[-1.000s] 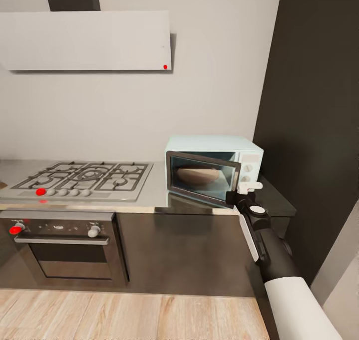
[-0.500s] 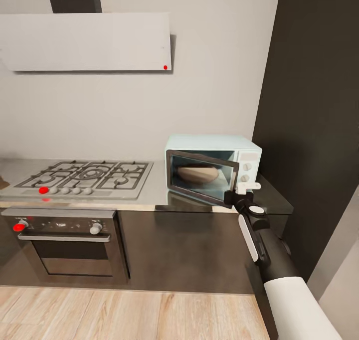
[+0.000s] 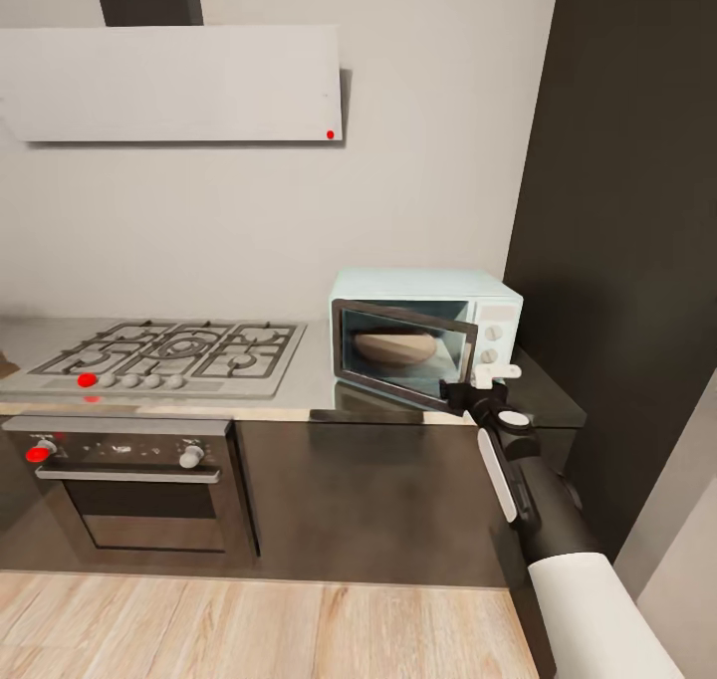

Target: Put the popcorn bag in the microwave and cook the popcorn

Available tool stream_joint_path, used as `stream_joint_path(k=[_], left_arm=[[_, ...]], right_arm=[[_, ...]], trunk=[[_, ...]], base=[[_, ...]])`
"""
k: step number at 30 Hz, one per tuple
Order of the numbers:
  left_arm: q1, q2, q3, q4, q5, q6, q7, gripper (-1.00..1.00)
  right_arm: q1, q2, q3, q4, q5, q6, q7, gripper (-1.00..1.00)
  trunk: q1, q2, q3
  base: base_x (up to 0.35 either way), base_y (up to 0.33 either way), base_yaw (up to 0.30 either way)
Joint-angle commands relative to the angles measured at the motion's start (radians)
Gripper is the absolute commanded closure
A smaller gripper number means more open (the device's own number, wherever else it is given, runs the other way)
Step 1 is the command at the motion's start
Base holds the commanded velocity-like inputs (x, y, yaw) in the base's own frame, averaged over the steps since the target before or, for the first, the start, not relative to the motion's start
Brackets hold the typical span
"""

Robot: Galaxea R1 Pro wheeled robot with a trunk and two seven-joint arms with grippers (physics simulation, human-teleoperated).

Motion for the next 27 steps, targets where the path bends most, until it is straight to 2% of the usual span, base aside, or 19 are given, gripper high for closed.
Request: stream_joint_path(k=[1,4,5,6,7,11,15,17,20,21,25,26,27], left_arm=[[0.000,0.000,0.002,-0.001,0.006,-0.002,0.000,-1.00],[0.000,0.000,0.001,-0.001,0.006,-0.002,0.000,-1.00],[0.000,0.000,0.001,-0.001,0.006,-0.002,0.000,-1.00],[0.000,0.000,0.000,-0.001,0.006,-0.002,0.000,-1.00],[0.000,0.000,0.000,-0.001,0.006,-0.002,0.000,-1.00],[0.000,0.000,0.000,-0.001,0.006,-0.002,0.000,-1.00],[0.000,0.000,-0.001,-0.001,0.006,-0.002,0.000,-1.00],[0.000,0.000,-0.001,-0.001,0.006,-0.002,0.000,-1.00],[0.000,0.000,-0.001,-0.001,0.006,-0.002,0.000,-1.00],[0.000,0.000,-0.001,-0.001,0.006,-0.002,0.000,-1.00],[0.000,-0.001,0.000,-0.003,0.006,-0.002,0.000,-1.00],[0.000,-0.001,0.000,-0.003,0.006,-0.002,0.000,-1.00],[0.000,-0.002,0.001,-0.003,0.006,-0.002,0.000,-1.00]], right_arm=[[-0.001,0.000,0.002,-0.001,0.000,0.007,-0.003,-1.00],[-0.001,0.001,0.003,-0.002,-0.006,0.023,0.015,-1.00],[-0.001,0.000,0.003,-0.002,-0.008,0.051,0.035,-1.00],[-0.001,-0.005,0.000,-0.002,-0.003,0.138,0.090,-1.00],[-0.001,-0.010,-0.001,-0.001,-0.002,0.150,0.096,-1.00],[0.001,-0.072,-0.002,-0.001,-0.010,0.175,0.105,-1.00],[0.001,-0.109,-0.005,0.001,-0.006,0.229,0.101,-1.00],[0.001,-0.136,-0.006,0.001,-0.006,0.233,0.099,-1.00],[0.001,-0.191,-0.007,0.001,-0.006,0.231,0.094,-1.00],[0.001,-0.200,-0.008,0.001,-0.006,0.227,0.091,-1.00],[0.001,-0.203,-0.010,0.000,-0.007,0.220,0.089,-1.00],[0.001,-0.202,-0.027,0.000,-0.007,0.218,0.088,-1.00],[0.001,-0.198,-0.062,-0.001,-0.008,0.212,0.088,-1.00]], trunk=[[0.000,-0.001,-0.001],[0.000,-0.001,-0.001],[0.000,-0.001,-0.001],[0.000,-0.001,-0.001],[0.000,-0.001,-0.001],[0.000,-0.001,-0.001],[0.000,-0.001,-0.001],[0.000,-0.001,-0.001],[0.000,-0.001,-0.001],[0.000,-0.001,-0.001],[0.000,-0.001,-0.001],[0.000,-0.001,-0.001],[0.000,-0.001,-0.001]], base=[[0.000,0.000,0.000],[0.000,0.000,0.000],[0.000,0.000,0.000],[0.000,0.000,0.000],[0.000,0.000,0.000],[0.000,0.000,0.000],[0.000,0.000,0.000],[0.000,0.000,0.000],[0.000,0.000,0.000],[0.000,0.000,0.000],[0.000,0.000,0.000],[0.000,0.000,0.000],[0.000,0.000,0.000]])
